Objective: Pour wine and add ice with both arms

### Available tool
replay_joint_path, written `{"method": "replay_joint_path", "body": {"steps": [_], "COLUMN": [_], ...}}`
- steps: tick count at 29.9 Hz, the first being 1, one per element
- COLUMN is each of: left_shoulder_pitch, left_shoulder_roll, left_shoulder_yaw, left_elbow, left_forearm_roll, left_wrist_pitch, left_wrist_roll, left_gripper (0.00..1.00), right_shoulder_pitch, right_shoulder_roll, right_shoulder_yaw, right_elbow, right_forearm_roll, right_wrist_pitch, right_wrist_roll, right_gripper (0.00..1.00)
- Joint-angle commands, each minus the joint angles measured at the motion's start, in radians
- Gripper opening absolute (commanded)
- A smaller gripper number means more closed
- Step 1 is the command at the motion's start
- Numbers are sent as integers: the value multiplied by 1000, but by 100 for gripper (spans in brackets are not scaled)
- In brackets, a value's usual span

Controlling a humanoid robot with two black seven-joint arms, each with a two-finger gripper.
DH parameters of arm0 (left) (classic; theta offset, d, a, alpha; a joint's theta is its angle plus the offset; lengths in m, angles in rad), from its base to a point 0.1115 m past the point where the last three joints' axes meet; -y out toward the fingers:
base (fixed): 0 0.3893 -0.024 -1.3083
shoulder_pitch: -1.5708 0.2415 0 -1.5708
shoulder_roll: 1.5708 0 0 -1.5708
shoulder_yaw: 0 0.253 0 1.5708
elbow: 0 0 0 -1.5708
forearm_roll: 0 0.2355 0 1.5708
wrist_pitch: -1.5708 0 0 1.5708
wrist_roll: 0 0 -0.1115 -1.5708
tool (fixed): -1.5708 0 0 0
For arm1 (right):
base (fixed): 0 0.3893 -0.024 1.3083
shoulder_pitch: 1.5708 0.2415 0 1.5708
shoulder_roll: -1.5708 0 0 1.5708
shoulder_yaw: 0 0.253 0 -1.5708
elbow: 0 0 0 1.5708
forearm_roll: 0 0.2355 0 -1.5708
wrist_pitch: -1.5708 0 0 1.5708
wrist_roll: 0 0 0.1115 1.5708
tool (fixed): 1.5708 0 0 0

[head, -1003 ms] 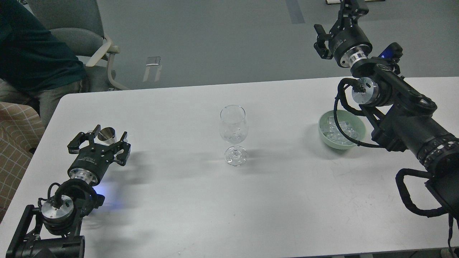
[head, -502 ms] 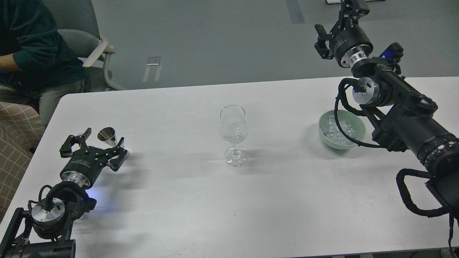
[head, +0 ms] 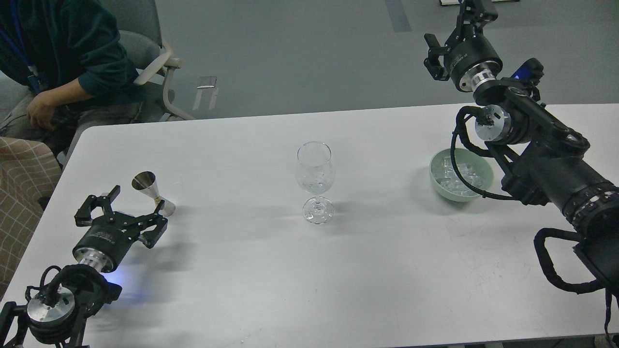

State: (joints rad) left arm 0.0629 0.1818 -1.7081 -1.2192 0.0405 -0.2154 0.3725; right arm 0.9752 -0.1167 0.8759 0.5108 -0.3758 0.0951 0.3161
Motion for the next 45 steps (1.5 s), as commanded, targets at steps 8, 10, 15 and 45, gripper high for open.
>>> {"method": "replay_joint_path", "body": {"steps": [8,10,15,45], "left_shoulder_pitch": [31,23,-12,-704], "left_shoulder_roll": [154,223,402,397], "left_shoulder_yaw": [-88,-97,-97,384], "left_elbow": [9,27,108,262], "left_forearm_roll": [16,18,61,768], "left_wrist_pitch": [-149,-177,-273,-81], "left_wrist_roll": [-6,-27,-135,-457], "left_gripper": [98,98,98,98], "right_shoulder_pitch": [-1,0,3,23], "right_shoulder_roll": [-5,-6,-8,-513], "right_shoulder_yaw": [-2,-3,-5,-486], "right_elbow": [3,5,9,379], "right_forearm_roll": [2,0,0,-339], "right_wrist_pitch": [0,0,0,1], "right_wrist_roll": [-2,-2,-3,-20], "right_gripper": [100,100,100,100]}}
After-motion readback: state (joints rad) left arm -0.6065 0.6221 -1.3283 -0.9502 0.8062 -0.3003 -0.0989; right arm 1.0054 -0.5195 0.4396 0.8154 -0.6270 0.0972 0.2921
